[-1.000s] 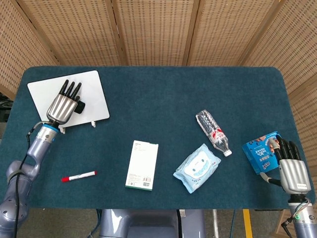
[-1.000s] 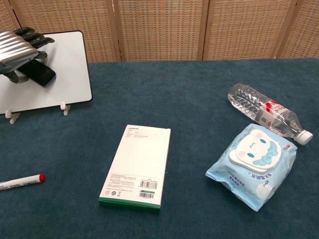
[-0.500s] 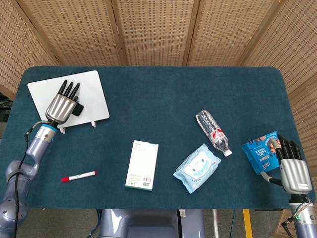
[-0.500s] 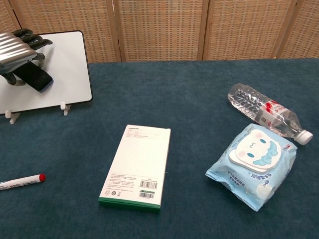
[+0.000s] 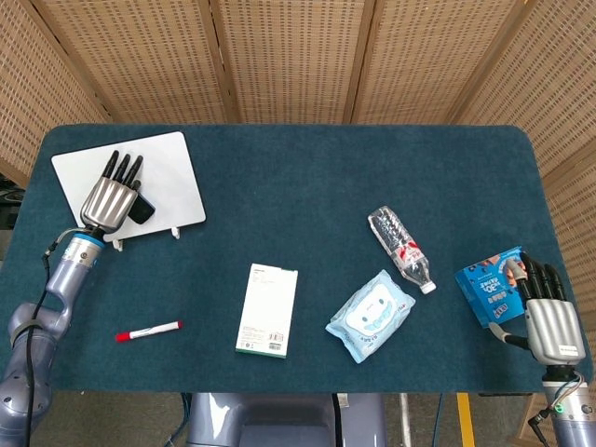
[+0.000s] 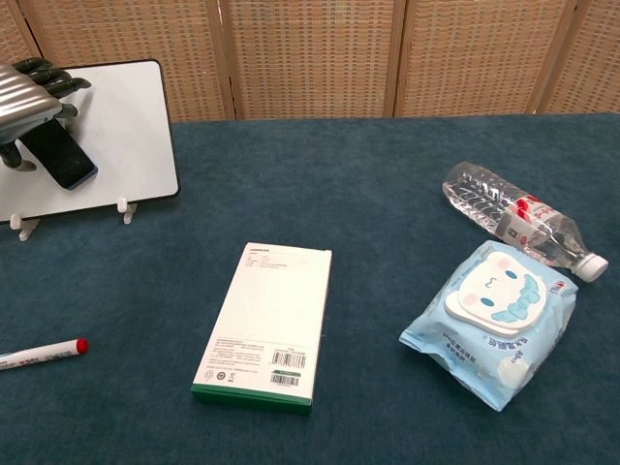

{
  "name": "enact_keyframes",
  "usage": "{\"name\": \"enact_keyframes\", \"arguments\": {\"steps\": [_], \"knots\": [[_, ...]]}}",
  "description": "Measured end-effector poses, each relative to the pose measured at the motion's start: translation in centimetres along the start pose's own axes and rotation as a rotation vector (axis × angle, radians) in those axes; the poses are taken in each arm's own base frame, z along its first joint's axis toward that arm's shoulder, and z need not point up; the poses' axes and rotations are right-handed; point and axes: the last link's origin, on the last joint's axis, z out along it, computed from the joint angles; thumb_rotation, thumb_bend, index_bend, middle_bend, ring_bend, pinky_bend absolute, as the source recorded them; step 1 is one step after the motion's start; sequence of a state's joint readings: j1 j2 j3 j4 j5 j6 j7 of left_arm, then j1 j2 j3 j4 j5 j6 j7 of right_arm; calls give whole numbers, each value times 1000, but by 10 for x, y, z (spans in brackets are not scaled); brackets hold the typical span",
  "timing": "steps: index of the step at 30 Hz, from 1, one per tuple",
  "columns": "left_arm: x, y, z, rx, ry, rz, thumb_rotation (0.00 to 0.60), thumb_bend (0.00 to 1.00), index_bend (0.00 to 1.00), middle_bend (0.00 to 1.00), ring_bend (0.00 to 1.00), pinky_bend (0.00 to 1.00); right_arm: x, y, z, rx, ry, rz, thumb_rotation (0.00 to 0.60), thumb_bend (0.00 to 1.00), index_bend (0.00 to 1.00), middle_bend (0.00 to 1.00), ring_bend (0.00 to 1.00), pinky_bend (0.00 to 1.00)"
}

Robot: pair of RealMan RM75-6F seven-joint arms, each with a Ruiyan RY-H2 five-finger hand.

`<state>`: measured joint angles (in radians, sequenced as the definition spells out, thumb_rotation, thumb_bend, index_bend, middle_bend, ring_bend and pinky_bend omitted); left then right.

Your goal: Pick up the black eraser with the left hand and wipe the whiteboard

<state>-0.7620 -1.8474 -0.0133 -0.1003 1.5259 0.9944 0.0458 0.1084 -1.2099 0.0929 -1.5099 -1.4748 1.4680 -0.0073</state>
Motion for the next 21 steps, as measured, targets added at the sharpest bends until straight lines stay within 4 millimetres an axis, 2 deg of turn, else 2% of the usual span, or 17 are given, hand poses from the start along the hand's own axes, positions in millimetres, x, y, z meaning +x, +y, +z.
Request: {"name": "enact_keyframes", "arguments": {"steps": [5,12,21], "knots": [[0,-2,0,8,2,-3,600,154,226,0,0,0,0,-1,0,1,0,0,600,53,29,0,0,0],[4,-4,1,14,27,-35,600,135,103,0,0,0,-1,0,0,1,-5,2,600,53,28,0,0,0],[19,-7,0,18,118,-192,600,101,35,0,0,0,1,0,-1,7,1,9,600,53,28,0,0,0]]}}
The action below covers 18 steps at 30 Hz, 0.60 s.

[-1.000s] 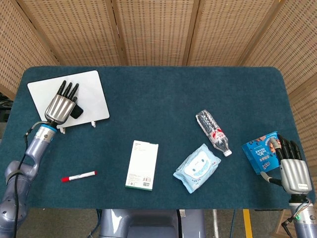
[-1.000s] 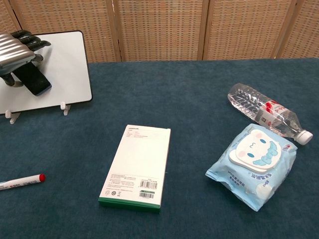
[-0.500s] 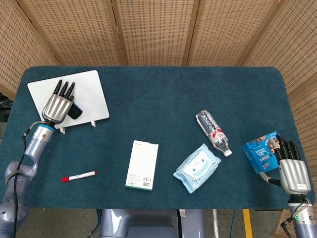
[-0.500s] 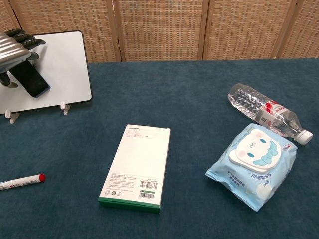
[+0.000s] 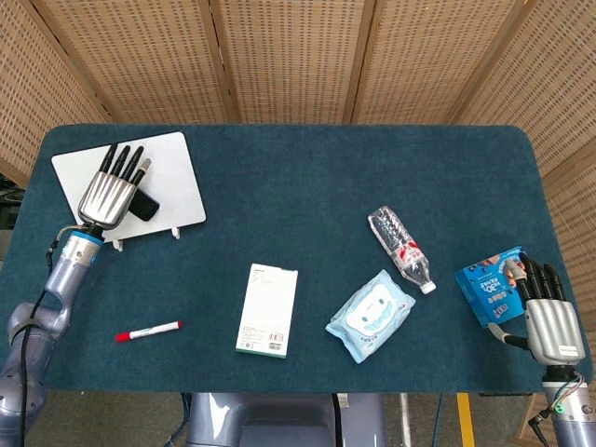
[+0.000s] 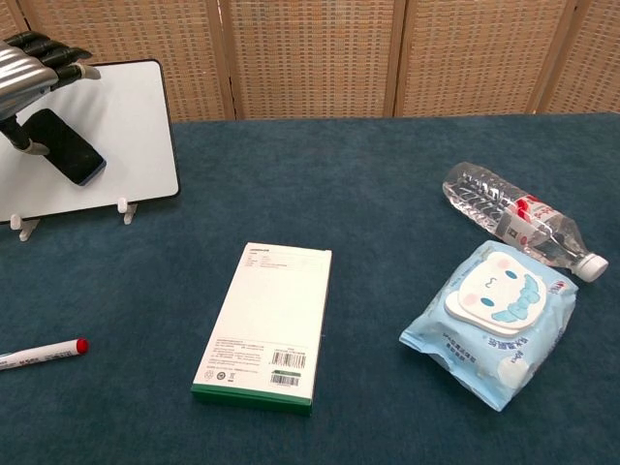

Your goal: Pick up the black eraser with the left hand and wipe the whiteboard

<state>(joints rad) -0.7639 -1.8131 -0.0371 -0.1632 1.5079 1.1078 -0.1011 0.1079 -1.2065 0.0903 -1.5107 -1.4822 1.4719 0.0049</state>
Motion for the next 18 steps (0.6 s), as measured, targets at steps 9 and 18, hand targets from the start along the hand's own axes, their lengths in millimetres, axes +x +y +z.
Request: {"name": "enact_keyframes", "arguments": {"steps": [9,18], "knots": [[24,3,-17,-7,174,-301,600,73,3,0,0,0,4,1,-2,7,3,16,600,53,28,0,0,0],[38,26,-74,-12,139,-574,600,79,3,0,0,0,5,-2,-5,27,-5,17,600,53,28,0,0,0]]}}
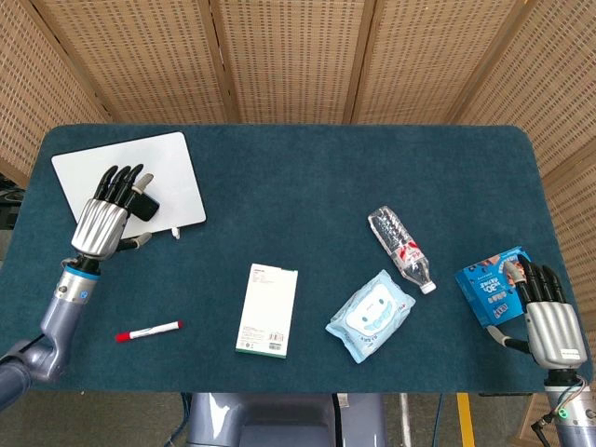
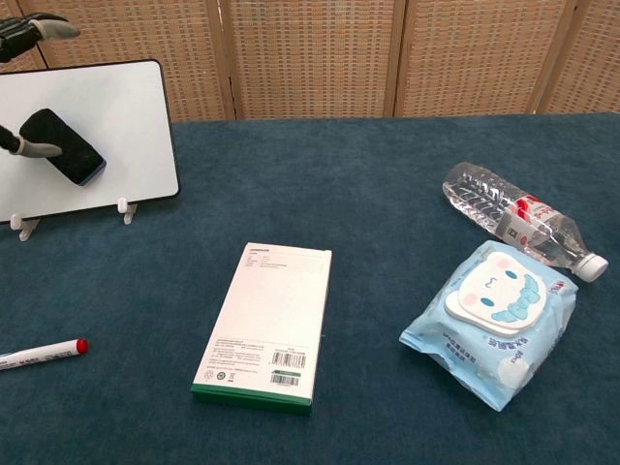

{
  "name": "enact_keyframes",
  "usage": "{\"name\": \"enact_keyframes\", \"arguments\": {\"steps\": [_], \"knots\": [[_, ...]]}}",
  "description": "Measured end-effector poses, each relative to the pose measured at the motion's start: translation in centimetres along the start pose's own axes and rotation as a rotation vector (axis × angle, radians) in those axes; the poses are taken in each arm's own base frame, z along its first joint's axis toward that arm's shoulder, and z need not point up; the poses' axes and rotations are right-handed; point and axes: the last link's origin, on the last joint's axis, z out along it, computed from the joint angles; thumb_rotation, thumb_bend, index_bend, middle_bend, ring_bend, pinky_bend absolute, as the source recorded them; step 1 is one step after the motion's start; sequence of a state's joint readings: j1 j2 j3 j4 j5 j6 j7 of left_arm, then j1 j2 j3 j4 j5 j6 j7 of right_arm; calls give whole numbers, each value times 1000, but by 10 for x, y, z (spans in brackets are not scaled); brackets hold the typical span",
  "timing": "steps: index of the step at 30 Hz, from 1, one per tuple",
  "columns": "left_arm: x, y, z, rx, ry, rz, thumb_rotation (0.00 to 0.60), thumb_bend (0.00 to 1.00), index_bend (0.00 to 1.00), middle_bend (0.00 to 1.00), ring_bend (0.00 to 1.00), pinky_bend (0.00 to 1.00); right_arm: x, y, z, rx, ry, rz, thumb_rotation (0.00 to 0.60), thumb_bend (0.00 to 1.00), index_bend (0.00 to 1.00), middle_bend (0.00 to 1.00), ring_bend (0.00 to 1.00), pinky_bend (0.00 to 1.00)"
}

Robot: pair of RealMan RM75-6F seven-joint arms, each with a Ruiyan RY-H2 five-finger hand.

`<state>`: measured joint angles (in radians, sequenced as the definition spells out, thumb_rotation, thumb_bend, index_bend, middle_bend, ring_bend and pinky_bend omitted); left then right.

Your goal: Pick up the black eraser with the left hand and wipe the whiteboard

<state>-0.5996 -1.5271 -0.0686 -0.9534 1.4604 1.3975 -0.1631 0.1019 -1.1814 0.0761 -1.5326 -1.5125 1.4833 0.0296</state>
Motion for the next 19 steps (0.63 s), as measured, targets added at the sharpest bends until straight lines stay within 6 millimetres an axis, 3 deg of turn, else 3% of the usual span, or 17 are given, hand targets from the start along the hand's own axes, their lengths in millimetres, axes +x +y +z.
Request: {"name": "enact_keyframes", "arguments": {"steps": [4,10,19], "knots": [[15,17,-40,59,-16,-31,600,82,3,0,0,0,1,-2,-1,10,2,-7,600,53,29,0,0,0],[33,17,-106,209,-32,1,600,82,3,0,0,0,1,-5,-4,23,4,-12,600,53,29,0,0,0],[38,18,-127,241,-66,62,600,83,3,0,0,0,3,-3,-4,18,9,-14,600,53,28,0,0,0]]}}
